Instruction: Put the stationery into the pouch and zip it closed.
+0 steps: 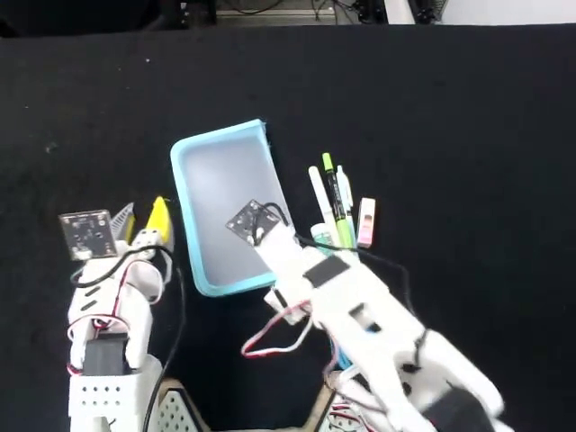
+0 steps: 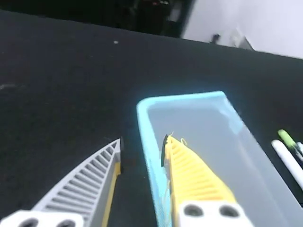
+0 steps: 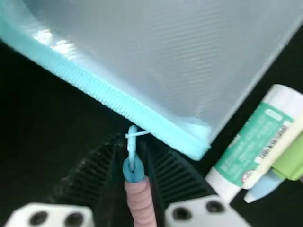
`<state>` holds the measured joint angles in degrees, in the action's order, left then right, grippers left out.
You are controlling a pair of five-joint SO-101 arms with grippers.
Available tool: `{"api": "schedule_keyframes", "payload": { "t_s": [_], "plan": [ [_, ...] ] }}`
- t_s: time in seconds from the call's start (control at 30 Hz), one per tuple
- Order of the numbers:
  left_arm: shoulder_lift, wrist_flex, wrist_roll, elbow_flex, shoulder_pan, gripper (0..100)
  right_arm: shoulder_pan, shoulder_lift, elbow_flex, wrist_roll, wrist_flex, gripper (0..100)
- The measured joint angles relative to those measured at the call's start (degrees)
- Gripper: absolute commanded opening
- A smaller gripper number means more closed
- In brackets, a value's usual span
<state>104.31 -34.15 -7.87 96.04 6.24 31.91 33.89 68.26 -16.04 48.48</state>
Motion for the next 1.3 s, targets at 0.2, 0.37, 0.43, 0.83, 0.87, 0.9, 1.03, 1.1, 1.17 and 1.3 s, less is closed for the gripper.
{"api": "schedule_keyframes", "payload": {
  "t_s": [0.2, 0.37, 0.43, 0.83, 0.87, 0.9, 1.03, 1.1, 1.17, 1.3],
  "plan": [
    [0.0, -1.67, 0.88, 0.0, -4.48, 16, 0.0, 18.37, 6.51, -3.08, 1.85, 1.1],
    [0.0, -2.11, 1.05, 0.0, -7.21, 16, 0.0, 31.38, 4.84, -8.44, 10.46, 1.1],
    [0.0, -2.73, 1.14, 0.0, -7.21, 16, 0.09, 34.9, 2.02, -8.79, 12.31, 1.1],
    [0.0, -4.13, 5.1, 0.0, -8.79, 16, 9.67, 36.75, -15.82, -9.14, 12.66, 1.1],
    [0.0, -4.13, 5.27, 0.0, -8.88, 16, 9.67, 36.75, -17.23, -9.14, 12.13, 1.1],
    [0.0, -4.13, 5.45, 0.0, -8.7, 16, 9.85, 36.75, -18.2, -9.05, 10.9, 1.1],
    [0.0, -4.13, 5.63, 0.0, -8.7, 16, 10.02, 33.05, -18.11, -8.97, 0.62, 1.1],
    [0.0, -4.13, 5.63, 0.0, -8.7, 16, 10.2, 32.0, -15.12, -8.88, -6.15, 1.1],
    [0.0, -4.13, 5.63, 0.0, -8.7, 16, 10.46, 31.56, -11.52, -8.7, -12.4, 1.1],
    [0.0, -4.13, 5.63, 0.0, -8.7, 16, 11.08, 31.82, -6.33, -3.78, -18.2, 1.1]
  ]
}}
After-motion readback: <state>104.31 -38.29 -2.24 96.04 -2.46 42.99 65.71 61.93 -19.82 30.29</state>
